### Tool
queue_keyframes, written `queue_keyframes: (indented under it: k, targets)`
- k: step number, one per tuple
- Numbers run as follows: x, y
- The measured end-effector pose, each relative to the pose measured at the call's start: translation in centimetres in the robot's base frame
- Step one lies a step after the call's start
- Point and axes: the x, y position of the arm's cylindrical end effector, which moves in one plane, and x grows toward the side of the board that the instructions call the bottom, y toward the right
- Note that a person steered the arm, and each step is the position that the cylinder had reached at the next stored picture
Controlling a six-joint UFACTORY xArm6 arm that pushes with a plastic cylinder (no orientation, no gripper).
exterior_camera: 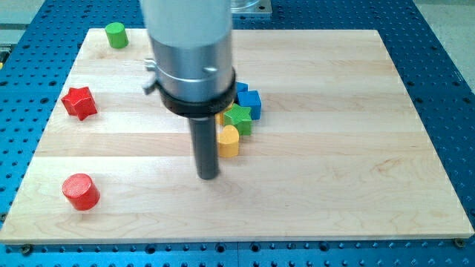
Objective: Push the yellow heart to the left of the green star
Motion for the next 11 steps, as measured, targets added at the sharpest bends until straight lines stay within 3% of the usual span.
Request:
queue_keyframes:
  k: [1, 5, 8, 10, 11]
  targets:
    - [-0.8, 4.4]
    - [-3.6, -2.2]
    - [-7.7, -3.5]
    - [7.7, -3.1]
    - [7.5, -9.5]
